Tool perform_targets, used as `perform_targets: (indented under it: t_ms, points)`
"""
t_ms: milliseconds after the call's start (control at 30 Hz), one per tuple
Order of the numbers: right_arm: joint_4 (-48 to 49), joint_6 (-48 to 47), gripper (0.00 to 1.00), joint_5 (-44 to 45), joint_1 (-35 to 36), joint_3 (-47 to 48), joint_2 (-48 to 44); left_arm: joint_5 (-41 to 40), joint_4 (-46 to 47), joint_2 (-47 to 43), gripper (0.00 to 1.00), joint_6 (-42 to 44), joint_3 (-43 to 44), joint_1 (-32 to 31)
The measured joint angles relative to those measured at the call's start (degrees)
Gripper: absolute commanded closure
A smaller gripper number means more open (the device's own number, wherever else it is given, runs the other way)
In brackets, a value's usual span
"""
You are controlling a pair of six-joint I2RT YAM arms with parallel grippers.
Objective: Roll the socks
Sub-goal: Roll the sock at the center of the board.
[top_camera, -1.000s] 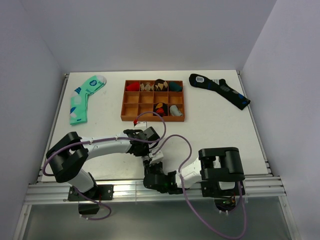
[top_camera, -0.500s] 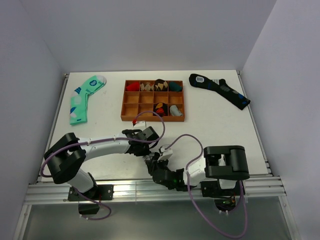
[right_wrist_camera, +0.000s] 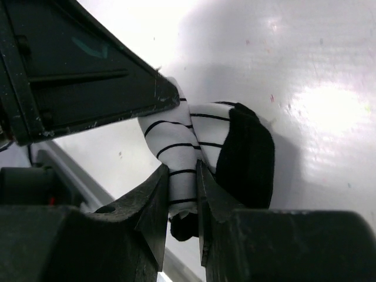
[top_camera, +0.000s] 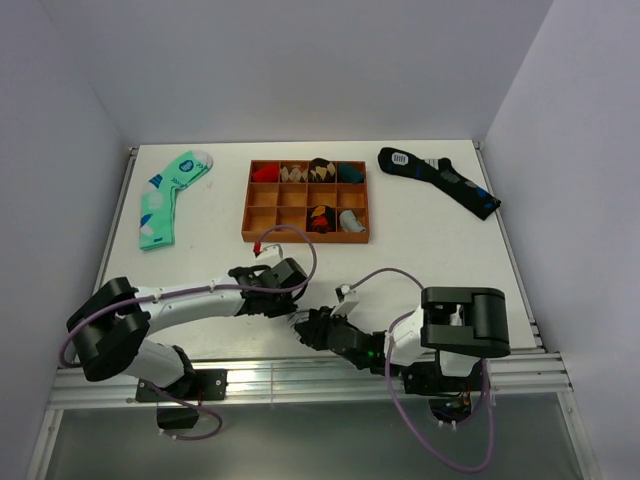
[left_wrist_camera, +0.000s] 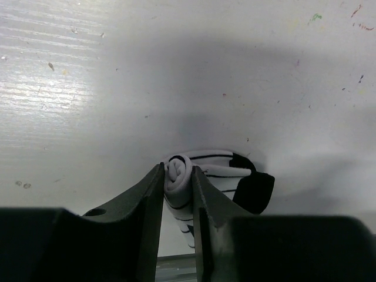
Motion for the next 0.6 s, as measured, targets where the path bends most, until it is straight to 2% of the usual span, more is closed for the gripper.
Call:
perform_targets:
  t_ms: [200,500,600]
  points:
    - [-1.6,6.5,0.96,-3.5,-0.3,-2.9,-3.4,-0.3,3.8,-0.4,0.66,-0.9,-2.2,0.4]
    - [-3.8,11.0,1.00,-5.9,-0.4,-4.7,-5.7,0.1,9.2,-0.4,0.60,0.7,-3.6,1.6]
    - [-4.8,12.5,1.00,-6.1,-0.5,-4.7,-5.7,0.2,10.8,-3.3,0.59,0.7,-6.0,1.9]
